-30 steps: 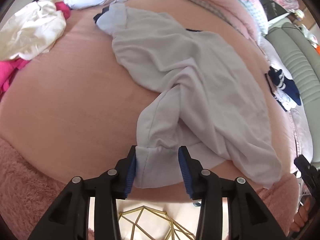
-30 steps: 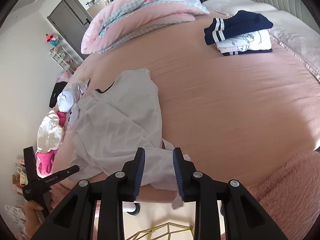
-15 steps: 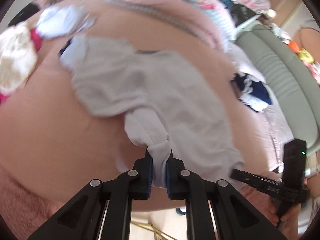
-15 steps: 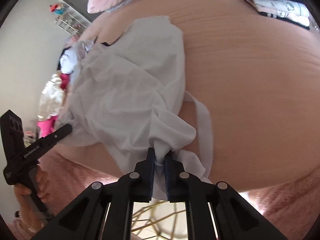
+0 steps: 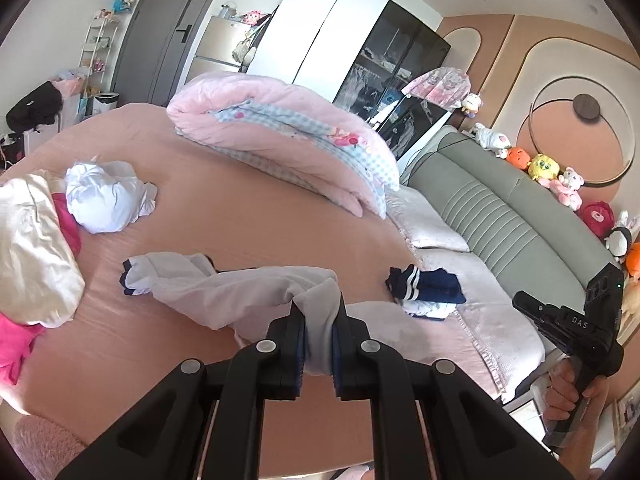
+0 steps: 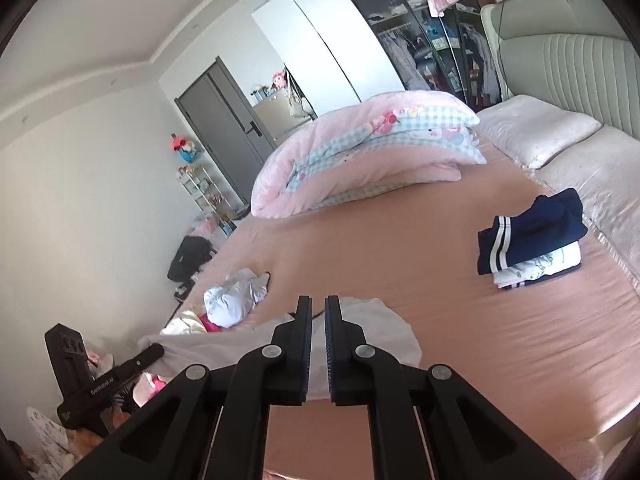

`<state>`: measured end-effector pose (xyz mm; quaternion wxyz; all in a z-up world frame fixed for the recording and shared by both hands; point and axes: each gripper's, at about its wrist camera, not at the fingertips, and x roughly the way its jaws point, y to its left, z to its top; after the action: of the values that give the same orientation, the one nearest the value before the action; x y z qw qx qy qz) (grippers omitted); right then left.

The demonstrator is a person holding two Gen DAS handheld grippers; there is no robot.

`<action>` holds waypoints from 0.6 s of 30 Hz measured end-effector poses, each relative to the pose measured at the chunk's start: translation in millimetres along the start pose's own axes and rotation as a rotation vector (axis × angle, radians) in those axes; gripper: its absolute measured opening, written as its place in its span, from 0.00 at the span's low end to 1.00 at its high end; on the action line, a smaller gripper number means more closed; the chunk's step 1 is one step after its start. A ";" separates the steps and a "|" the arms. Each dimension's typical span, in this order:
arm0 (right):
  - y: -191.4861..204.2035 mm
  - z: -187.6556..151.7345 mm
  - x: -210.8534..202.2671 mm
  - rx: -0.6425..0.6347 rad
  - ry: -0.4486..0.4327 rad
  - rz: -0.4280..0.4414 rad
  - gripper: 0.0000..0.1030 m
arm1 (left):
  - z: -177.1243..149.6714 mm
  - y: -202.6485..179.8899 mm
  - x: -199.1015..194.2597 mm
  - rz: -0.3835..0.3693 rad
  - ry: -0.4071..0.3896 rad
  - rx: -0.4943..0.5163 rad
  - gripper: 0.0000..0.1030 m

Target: Fold clothes

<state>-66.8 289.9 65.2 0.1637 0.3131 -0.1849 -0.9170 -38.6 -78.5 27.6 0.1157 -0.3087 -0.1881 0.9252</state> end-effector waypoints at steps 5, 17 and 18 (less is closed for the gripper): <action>-30.0 -67.1 62.5 0.004 0.243 -0.147 0.06 | -27.3 16.8 17.8 0.020 0.076 -0.069 0.08; -83.4 -155.0 183.7 0.205 0.448 -0.135 0.50 | -56.9 23.3 23.8 0.054 0.142 -0.064 0.08; -83.0 -154.8 190.9 0.204 0.451 -0.129 0.51 | -58.0 25.4 24.9 0.058 0.147 -0.070 0.08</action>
<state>-127.1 246.7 -183.4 0.1095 0.5357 -0.2147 -0.8093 -24.9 -77.2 -39.0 0.0913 -0.3848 -0.2021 0.8959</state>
